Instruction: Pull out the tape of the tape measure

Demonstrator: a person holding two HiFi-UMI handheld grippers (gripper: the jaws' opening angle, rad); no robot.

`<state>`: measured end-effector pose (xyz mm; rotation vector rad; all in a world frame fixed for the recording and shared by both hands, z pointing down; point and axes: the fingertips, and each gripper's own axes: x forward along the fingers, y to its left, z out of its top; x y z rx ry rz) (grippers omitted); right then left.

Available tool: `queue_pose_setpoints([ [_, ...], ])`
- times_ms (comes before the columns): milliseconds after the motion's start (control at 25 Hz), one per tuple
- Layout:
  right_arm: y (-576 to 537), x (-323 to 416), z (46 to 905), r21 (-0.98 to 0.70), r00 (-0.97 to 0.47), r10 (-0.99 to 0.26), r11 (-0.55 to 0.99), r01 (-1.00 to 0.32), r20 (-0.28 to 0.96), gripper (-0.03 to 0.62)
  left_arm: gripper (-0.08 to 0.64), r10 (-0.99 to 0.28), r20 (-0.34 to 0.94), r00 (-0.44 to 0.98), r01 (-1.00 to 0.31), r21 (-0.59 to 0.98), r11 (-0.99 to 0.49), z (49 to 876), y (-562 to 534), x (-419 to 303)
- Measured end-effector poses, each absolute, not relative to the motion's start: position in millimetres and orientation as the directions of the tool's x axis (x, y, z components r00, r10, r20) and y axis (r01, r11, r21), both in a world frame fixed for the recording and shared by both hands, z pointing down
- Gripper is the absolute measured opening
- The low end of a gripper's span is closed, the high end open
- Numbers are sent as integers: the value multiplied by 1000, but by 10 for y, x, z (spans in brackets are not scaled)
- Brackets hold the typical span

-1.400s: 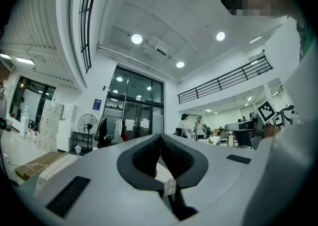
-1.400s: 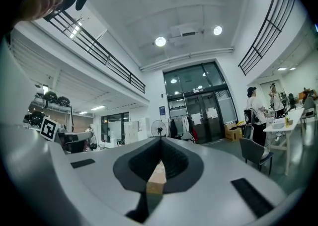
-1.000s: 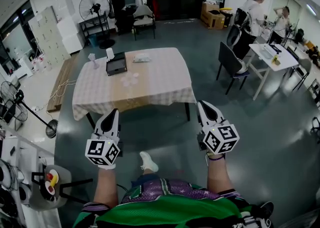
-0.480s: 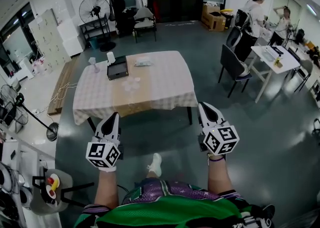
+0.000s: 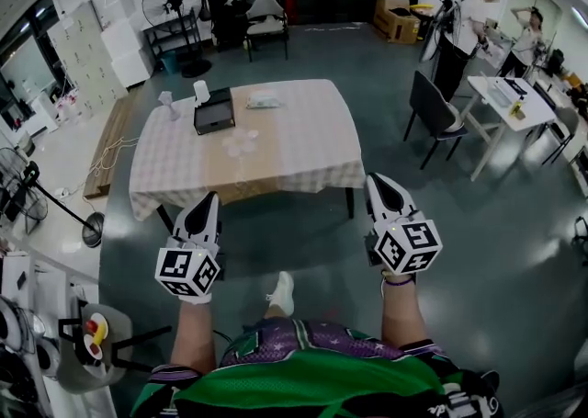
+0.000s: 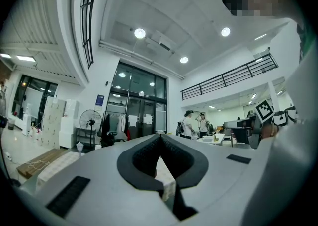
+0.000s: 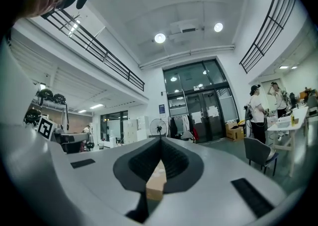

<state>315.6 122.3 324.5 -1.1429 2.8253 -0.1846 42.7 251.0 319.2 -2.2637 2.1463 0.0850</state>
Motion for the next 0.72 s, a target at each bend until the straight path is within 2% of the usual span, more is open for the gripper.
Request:
queue_pose_setpoints([
  [400, 631, 2847, 3325, -133, -728, -685, 719, -683, 37, 6, 23, -1000, -13, 11, -996, 84, -12, 3388, 2002, 67],
  [720, -149, 2230, 3242, -93, -722, -690, 717, -691, 50, 8, 23, -1000, 0, -9, -995, 99, 9, 3564, 1206, -674],
])
